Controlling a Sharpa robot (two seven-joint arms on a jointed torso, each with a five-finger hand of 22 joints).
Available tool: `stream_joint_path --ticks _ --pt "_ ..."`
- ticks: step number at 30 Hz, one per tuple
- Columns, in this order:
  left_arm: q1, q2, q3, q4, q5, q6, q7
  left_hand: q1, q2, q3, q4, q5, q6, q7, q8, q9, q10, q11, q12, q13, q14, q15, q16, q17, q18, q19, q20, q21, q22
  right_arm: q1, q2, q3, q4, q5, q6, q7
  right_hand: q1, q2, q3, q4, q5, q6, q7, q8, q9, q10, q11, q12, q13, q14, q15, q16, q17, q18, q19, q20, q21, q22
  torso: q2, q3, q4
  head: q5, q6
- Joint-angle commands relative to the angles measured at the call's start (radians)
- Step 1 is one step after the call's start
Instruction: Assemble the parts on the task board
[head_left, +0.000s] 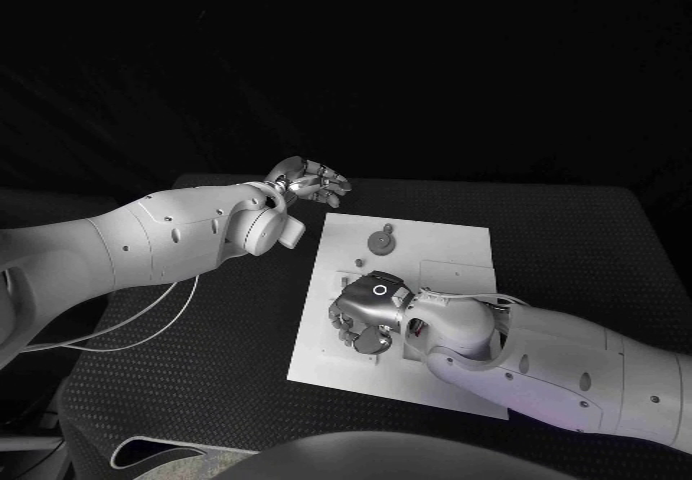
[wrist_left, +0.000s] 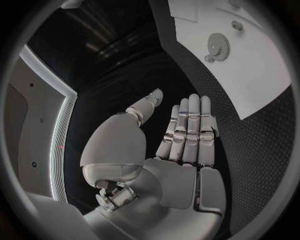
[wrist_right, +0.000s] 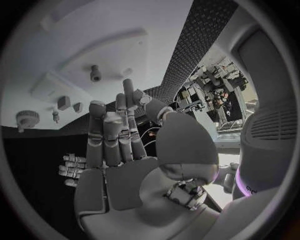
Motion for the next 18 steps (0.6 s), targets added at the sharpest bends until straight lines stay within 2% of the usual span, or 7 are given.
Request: stream_joint_path --ticks 1,9,11,18 --pt "0.002 0.002 0.001 0.002 0.006 0.003 0.010 0.003 0.000 -0.003 -0.001 -0.002 -0.002 -0.003 0.006 -0.001 0.000 -0.006 0.003 -0.001 0.005 0.002 -0.005 0.001 0.004 0.002 0.005 0.002 -0.001 -0.001 -0.001 -0.001 -0.001 -0.017 0.024 0.008 0.024 0.020 0.002 0.003 0.005 0.002 0.000 0.002 0.017 0.002 0.002 0.001 0.001 0.003 -0.007 -0.001 -0.001 0.037 0.001 -0.008 0.004 0.018 0.000 0.0014 -0.0007 0.003 -0.001" --pt "0.002 0.003 0.001 -0.003 0.006 0.005 0.010 0.003 0.000 -0.004 -0.001 -0.002 -0.002 -0.003 0.006 -0.001 0.000 -0.006 0.003 -0.002 0.004 0.002 -0.006 0.002 0.004 0.002 0.005 0.002 -0.001 -0.001 -0.004 -0.004 -0.005 -0.017 0.041 0.012 0.024 0.020 0.002 0.003 0.005 0.001 0.000 0.002 0.018 0.002 0.002 0.000 0.002 0.003 -0.007 -0.001 -0.001 0.037 0.001 -0.008 0.004 0.018 -0.001 0.0017 -0.0029 0.005 -0.005" --pt "0.002 0.004 0.001 -0.003 0.007 0.005 0.010 0.003 0.000 -0.004 -0.001 -0.002 -0.002 -0.003 0.006 -0.002 0.000 -0.006 0.003 -0.002 0.004 0.002 -0.007 0.002 0.004 0.002 0.005 0.002 -0.001 -0.001 -0.004 -0.005 -0.005 -0.017 0.046 0.012 0.024 0.020 0.002 0.003 0.005 0.001 0.000 0.002 0.018 0.002 0.002 0.000 0.002 0.003 -0.007 -0.001 -0.001 0.037 0.001 -0.008 0.004 0.018 -0.001 0.0018 -0.0014 0.005 -0.007" --pt "0.001 0.004 0.001 -0.004 0.007 0.010 0.007 0.002 0.001 -0.004 0.000 -0.002 -0.004 -0.003 0.005 -0.002 -0.001 -0.005 0.002 -0.002 0.004 0.002 -0.008 0.004 0.004 0.002 0.006 0.002 -0.002 -0.001 -0.008 -0.006 -0.005 -0.016 0.056 0.010 0.023 0.019 0.001 0.003 0.005 0.001 0.000 0.002 0.018 0.002 0.002 0.000 0.003 0.003 -0.007 -0.001 -0.001 0.037 0.001 -0.008 0.005 0.018 -0.001 0.0009 -0.0015 0.002 -0.004"
